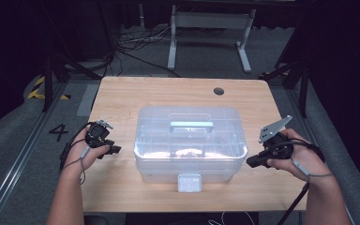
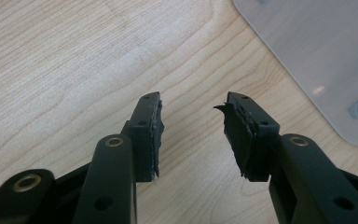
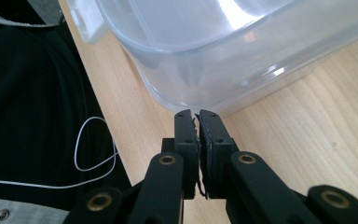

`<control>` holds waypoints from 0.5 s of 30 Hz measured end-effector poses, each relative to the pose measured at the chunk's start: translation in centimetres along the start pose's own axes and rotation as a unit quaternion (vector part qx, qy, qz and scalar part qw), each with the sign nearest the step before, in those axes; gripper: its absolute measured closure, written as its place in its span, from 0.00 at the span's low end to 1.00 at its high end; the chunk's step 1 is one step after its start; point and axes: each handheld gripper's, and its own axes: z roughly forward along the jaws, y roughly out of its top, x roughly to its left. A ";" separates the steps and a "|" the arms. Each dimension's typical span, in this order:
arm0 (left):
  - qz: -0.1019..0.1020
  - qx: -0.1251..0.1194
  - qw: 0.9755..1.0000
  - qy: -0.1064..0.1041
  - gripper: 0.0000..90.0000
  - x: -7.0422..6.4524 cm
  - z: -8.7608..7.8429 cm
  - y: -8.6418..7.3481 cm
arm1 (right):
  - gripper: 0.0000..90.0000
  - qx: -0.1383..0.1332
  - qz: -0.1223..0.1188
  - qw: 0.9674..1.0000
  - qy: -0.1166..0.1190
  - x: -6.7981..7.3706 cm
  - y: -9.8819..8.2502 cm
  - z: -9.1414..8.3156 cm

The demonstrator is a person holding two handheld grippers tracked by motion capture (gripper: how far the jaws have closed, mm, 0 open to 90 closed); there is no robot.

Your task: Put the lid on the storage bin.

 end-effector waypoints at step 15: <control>-0.016 -0.012 1.000 0.002 0.57 -0.1 -0.8 -1.4 | 0.98 -0.105 -0.005 0.994 -0.017 -0.8 0.4 -2.7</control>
